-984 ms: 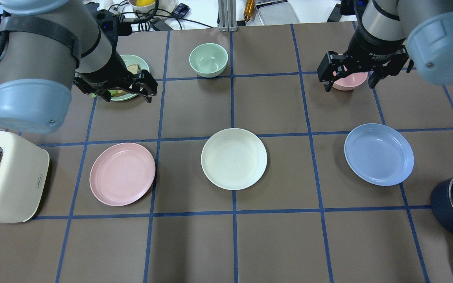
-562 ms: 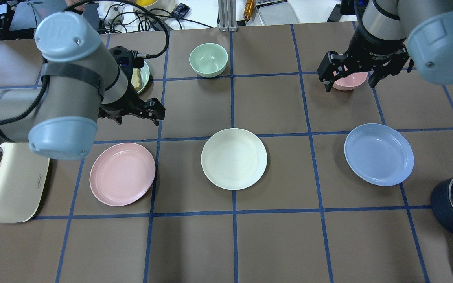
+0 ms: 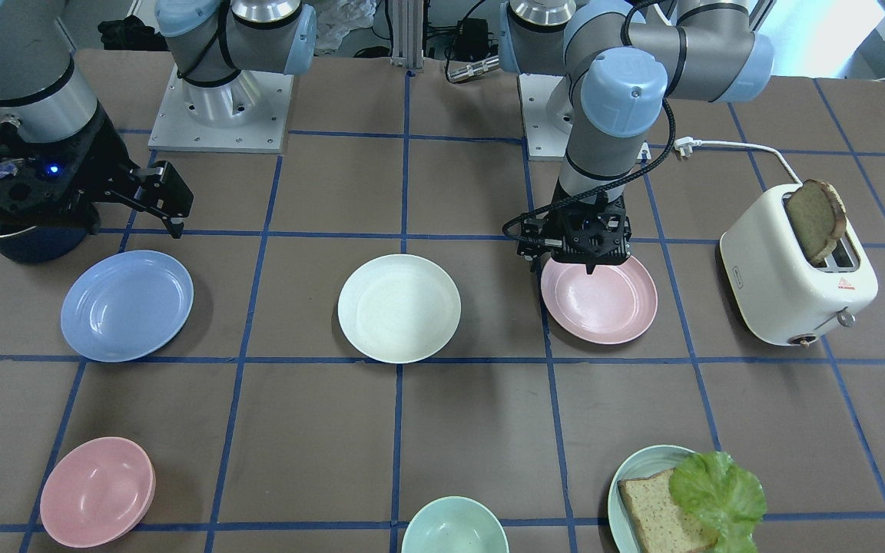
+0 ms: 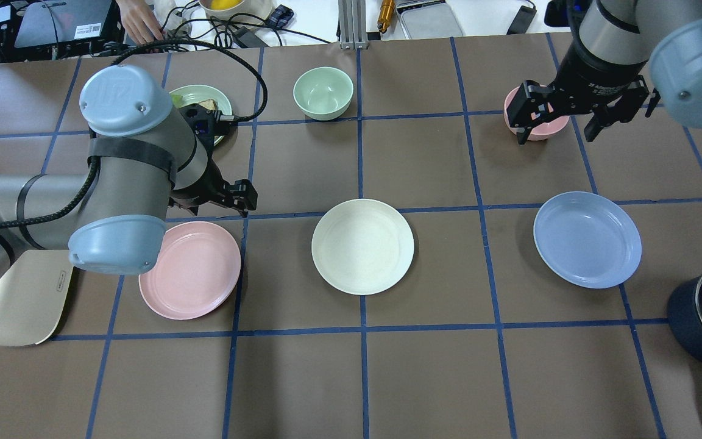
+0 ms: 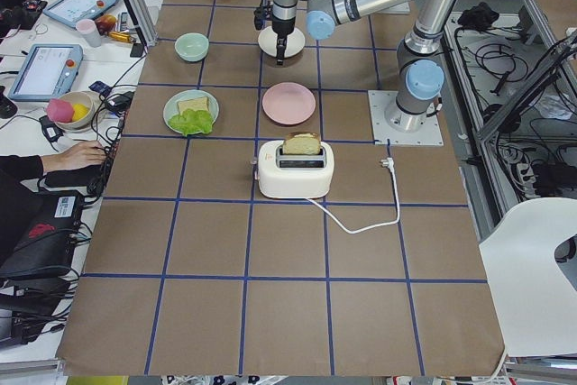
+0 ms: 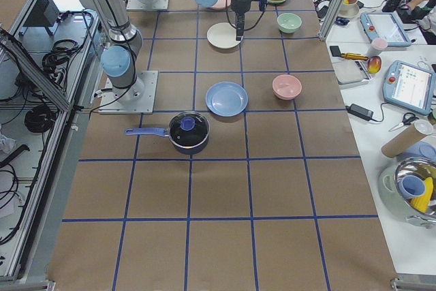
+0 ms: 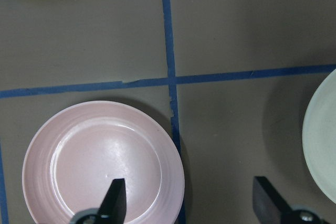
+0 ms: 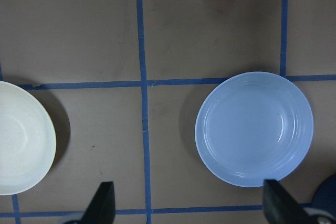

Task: Stack three plates with pink and blue
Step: 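Lower the left gripper to the pink plate while the right nears the blue plate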

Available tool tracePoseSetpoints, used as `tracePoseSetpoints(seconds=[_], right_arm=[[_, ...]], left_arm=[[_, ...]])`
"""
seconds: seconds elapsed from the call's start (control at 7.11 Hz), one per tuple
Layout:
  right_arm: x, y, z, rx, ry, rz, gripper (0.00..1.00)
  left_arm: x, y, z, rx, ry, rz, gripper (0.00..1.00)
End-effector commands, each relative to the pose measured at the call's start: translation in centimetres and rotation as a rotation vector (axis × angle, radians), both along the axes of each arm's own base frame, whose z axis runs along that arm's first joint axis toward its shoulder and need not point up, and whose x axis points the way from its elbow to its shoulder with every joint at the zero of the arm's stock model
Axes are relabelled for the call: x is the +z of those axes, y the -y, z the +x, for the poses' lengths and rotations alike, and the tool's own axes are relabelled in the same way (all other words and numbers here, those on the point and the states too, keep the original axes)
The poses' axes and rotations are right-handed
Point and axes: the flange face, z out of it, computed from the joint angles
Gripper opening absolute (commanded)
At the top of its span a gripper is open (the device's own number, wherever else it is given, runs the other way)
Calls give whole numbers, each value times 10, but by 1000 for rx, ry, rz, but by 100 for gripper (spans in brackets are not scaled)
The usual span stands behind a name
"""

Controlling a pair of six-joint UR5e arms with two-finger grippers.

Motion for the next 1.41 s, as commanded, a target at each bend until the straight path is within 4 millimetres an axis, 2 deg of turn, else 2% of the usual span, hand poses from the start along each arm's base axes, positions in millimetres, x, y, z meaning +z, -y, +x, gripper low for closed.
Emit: tracePoseSetpoints(seconds=[0.0,0.28,0.42,0.7,0.84,0.98,1.12,1.27], right_arm=[[-13,1,-33,47,-5,26,100],[-56,-10,-112,48,27,60,100],[-72,-12,-141,71,14,28,100],[-122,-25,-184,82,38,67,100],[-143,-24,-199,169,37,72,100],[-171,-25,-220,165,67,105,100],[-191,-26,-245,117,94,118,100],[-201,-20,-253,114,85,110,100]], left_arm=[[-20,-11,1,62,5,47,75],[-27,-14,1,67,5,62,71],[-32,-13,1,68,6,73,71],[-46,-9,1,69,5,93,71],[-51,-8,0,67,5,104,69],[-55,-7,1,65,7,110,67],[-61,-5,3,65,33,121,63],[-66,-5,3,64,37,132,63]])
